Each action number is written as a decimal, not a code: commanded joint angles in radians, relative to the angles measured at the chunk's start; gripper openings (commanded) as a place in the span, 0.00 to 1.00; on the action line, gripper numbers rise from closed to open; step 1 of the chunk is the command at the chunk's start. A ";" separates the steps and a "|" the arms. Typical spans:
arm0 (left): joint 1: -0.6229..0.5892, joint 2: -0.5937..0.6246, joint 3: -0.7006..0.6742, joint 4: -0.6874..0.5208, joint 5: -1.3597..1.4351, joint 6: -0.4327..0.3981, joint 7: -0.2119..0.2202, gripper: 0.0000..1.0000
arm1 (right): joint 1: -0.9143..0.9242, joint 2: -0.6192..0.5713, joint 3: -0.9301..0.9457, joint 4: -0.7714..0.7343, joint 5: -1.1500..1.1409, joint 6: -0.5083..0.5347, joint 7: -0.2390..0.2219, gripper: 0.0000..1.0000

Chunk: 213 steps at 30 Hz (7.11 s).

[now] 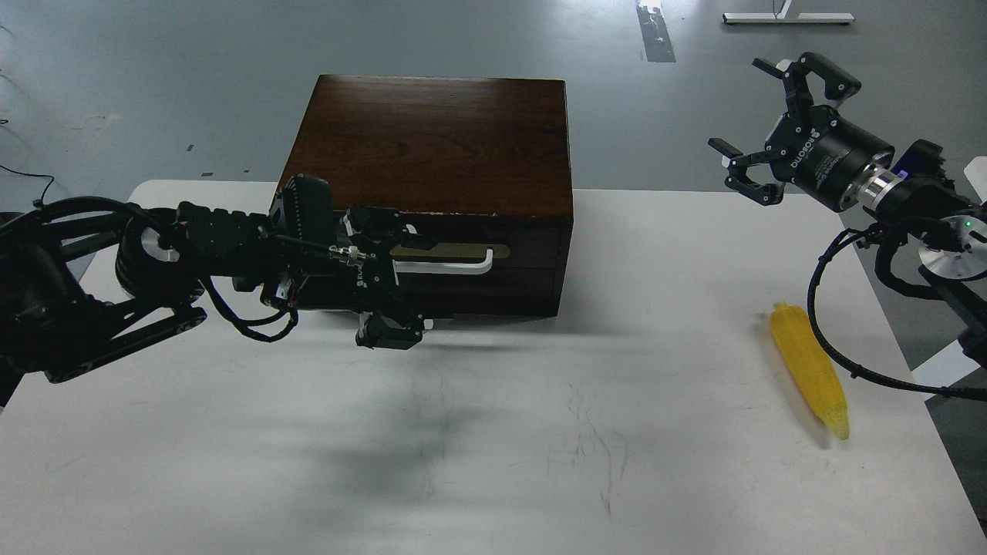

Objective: Put corn in drawer with both arms

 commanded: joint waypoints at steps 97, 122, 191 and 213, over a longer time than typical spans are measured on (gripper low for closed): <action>0.051 0.017 0.053 -0.067 0.000 -0.001 0.000 0.98 | -0.003 0.008 0.006 -0.008 0.000 0.000 0.000 1.00; 0.109 0.134 0.050 -0.211 0.000 0.000 0.000 0.98 | 0.002 0.014 -0.006 -0.016 0.000 0.000 -0.003 1.00; 0.144 0.260 0.037 -0.394 0.000 0.095 0.000 0.98 | 0.026 0.046 -0.012 -0.109 -0.002 0.000 -0.006 1.00; 0.118 0.346 -0.210 -0.297 -0.647 0.348 0.000 0.98 | 0.031 0.043 -0.017 -0.100 -0.017 0.000 -0.006 1.00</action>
